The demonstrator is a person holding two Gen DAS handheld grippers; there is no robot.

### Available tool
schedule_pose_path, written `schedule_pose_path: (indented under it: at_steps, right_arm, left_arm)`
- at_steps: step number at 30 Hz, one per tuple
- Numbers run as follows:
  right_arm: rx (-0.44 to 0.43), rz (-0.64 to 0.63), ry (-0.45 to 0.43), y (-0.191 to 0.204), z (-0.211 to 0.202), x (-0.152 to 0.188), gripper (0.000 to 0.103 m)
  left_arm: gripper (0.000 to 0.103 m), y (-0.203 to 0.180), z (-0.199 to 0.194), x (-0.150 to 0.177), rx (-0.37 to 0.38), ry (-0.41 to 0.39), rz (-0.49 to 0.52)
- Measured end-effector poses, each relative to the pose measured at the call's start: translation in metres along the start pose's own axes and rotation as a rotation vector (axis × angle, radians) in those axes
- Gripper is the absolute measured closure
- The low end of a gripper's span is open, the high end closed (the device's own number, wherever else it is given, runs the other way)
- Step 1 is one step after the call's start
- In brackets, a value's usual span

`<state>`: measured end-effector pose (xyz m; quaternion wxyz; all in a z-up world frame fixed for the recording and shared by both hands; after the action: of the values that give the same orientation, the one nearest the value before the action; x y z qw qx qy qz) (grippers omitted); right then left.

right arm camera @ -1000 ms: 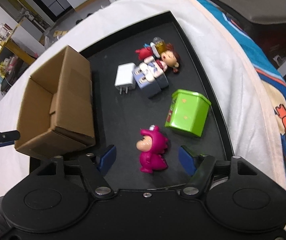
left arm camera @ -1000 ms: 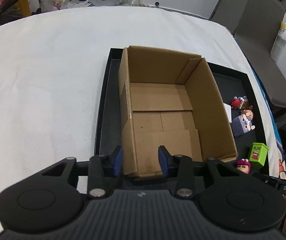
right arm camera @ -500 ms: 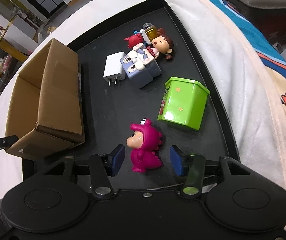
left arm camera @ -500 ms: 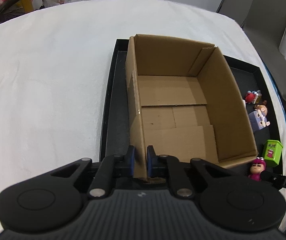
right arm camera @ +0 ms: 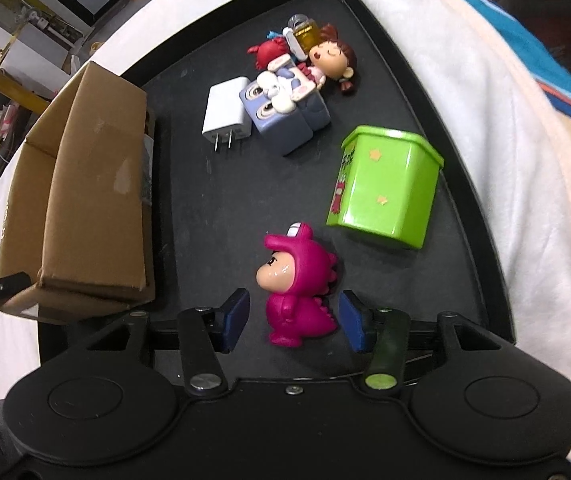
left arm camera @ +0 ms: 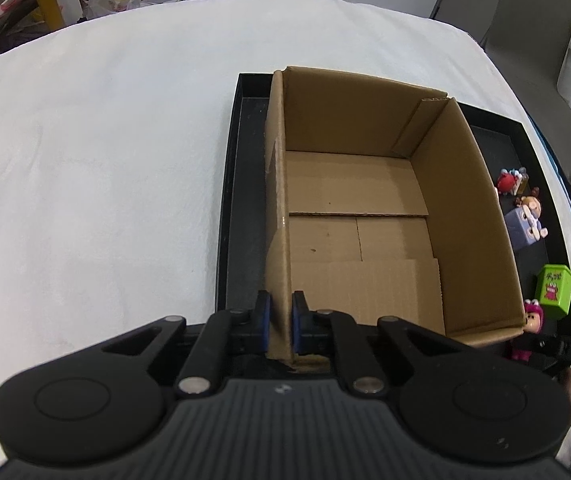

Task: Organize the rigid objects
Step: 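Close the right gripper on the pink dinosaur figure, then carry the pink dinosaur with the right gripper over the cardboard box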

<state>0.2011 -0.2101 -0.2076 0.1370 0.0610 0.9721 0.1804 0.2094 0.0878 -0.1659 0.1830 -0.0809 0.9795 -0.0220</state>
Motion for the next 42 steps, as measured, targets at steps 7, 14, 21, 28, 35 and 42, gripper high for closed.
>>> schedule_pose_path:
  at_steps: [7,14,21,28,35,42]
  right_arm:
    - [-0.022,0.035,-0.010,-0.003,0.002,0.000,0.068]
    - [-0.063,0.041,-0.045,-0.001,-0.011,0.000,0.069]
    - [-0.135,0.029,-0.109,0.010,-0.042,-0.005,0.069]
    - [-0.191,-0.016,-0.173,0.036,-0.071,-0.025,0.069]
    - [-0.219,-0.063,-0.207,0.064,-0.082,-0.041,0.068]
    - [-0.263,-0.098,-0.201,0.096,-0.075,-0.047,0.068]
  left_arm:
    - [0.093,0.002,-0.007,0.010,0.002,0.008,0.018]
    - [0.093,0.001,-0.011,0.017,0.005,0.003,0.018]
    - [0.093,0.000,-0.008,0.015,0.011,-0.001,0.015]
    - [0.093,0.003,-0.008,0.018,0.022,-0.009,-0.003]
    - [0.092,0.003,-0.009,0.018,0.032,-0.006,-0.016]
    - [0.092,0.003,-0.009,0.018,0.035,0.000,-0.015]
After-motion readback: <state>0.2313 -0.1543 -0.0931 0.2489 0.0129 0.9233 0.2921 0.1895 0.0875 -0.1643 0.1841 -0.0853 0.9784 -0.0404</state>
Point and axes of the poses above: each gripper's, at about its wrist camera, not at the fingertips, and z roughly the way its jaws point, y to its left, x to its underside, the point moved 3 cm from there along z, roughly the way its jaws point, and after that the axes turned 1 degree about y, right-handed, at the moved point
